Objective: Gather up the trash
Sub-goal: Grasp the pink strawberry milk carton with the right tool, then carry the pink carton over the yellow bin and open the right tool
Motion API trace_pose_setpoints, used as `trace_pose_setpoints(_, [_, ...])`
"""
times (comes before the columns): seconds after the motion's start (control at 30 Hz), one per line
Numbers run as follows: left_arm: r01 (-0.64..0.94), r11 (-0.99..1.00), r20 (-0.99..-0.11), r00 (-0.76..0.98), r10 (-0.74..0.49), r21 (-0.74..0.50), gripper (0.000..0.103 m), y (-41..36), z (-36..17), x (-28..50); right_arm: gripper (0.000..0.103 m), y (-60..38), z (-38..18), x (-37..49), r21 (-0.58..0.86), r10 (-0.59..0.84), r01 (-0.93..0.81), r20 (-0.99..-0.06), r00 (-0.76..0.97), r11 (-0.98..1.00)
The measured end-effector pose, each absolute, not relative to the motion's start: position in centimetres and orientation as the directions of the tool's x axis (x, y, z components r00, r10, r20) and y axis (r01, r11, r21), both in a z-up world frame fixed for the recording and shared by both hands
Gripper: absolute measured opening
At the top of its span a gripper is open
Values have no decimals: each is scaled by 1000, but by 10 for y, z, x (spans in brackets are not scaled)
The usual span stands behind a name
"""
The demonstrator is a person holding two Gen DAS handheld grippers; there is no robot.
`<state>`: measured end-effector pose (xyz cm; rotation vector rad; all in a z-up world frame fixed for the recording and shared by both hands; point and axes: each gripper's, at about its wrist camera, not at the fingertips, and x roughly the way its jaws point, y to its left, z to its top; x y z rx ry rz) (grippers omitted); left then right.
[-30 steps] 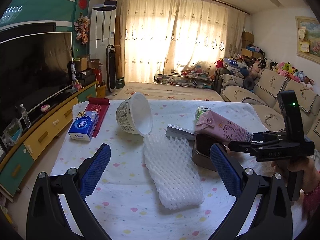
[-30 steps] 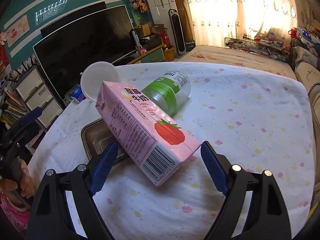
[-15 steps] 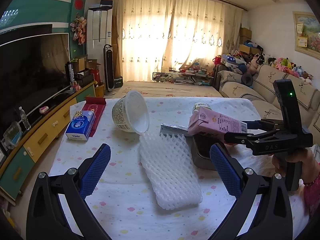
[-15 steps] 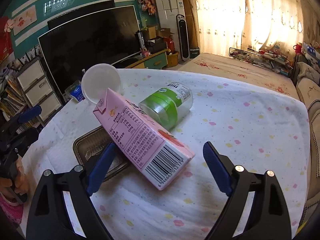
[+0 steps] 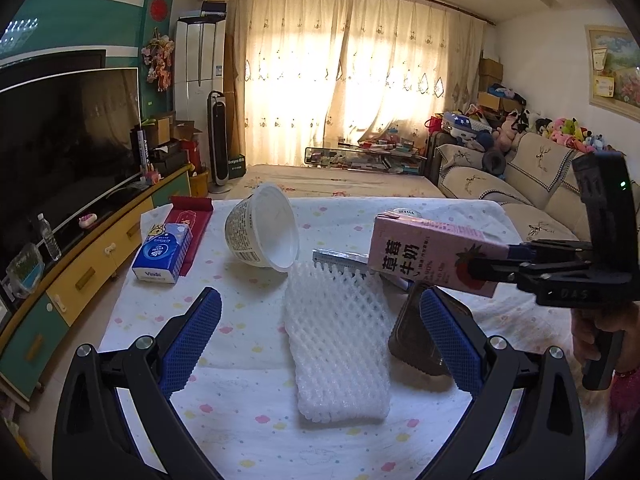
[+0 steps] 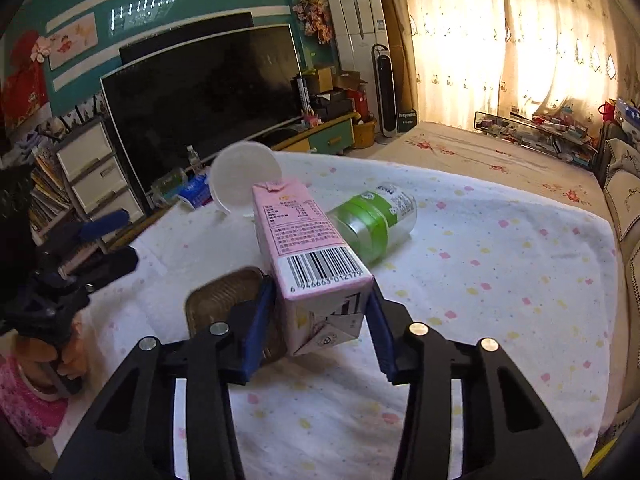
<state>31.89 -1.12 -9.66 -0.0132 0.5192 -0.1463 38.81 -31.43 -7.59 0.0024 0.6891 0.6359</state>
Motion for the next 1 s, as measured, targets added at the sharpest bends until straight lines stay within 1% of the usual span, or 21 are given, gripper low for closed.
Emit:
trace_pose_setpoints(0.1, [134, 990, -490, 860, -143, -53, 98, -10, -96, 318, 37, -331, -60, 378, 272, 591, -539, -536, 603, 797])
trace_pose_setpoints(0.2, [135, 989, -490, 860, -143, -53, 98, -10, -96, 318, 37, -343, -53, 368, 294, 587, -515, -514, 625, 806])
trace_pose_setpoints(0.43, [146, 989, -493, 858, -146, -39, 98, -13, -98, 318, 37, -389, -36, 325, 335, 537, -421, -476, 697, 843])
trace_pose_setpoints(0.53, [148, 988, -491, 858, -147, -37, 98, -14, -98, 319, 37, -417, -22, 294, 334, 491, -372, -424, 761, 866])
trace_pose_setpoints(0.63, [149, 988, -491, 859, -147, -35, 98, -15, -98, 318, 37, -452, -11, 262, 334, 404, -286, -371, 836, 898])
trace_pose_setpoints(0.7, [152, 988, -489, 860, -148, -33, 98, -16, -97, 317, 37, -476, -8, 245, 313, 302, -191, -359, 883, 930])
trace_pose_setpoints(0.77, [152, 988, -488, 861, -147, -28, 98, -17, -97, 317, 37, -501, -10, 231, 272, 174, -72, -376, 910, 960])
trace_pose_setpoints(0.87, [154, 988, -486, 861, -148, -28, 98, -18, -97, 316, 38, -539, -21, 219, 248, 34, 80, -423, 906, 965])
trace_pose_setpoints(1.0, [154, 988, -486, 861, -147, -27, 98, -18, -97, 316, 38, -584, -48, 213, 235, -86, 233, -506, 858, 944])
